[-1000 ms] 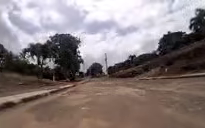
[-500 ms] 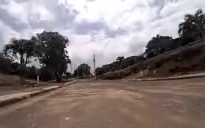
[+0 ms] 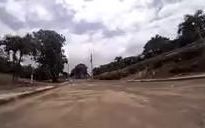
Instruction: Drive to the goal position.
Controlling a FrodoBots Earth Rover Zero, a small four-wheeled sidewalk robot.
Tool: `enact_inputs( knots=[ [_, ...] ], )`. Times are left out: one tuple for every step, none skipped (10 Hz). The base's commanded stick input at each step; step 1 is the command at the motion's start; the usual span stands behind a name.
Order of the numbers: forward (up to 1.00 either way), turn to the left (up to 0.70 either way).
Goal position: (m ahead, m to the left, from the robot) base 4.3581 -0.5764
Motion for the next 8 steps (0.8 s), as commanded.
enact_inputs(
  knots=[
    [0.85,0.0],
    [0.85,0.0],
    [0.85,0.0],
    [0.85,0.0],
    [0.85,0.0],
    [0.85,0.0],
    [0.85,0.0],
    [0.85,0.0]
  ],
)
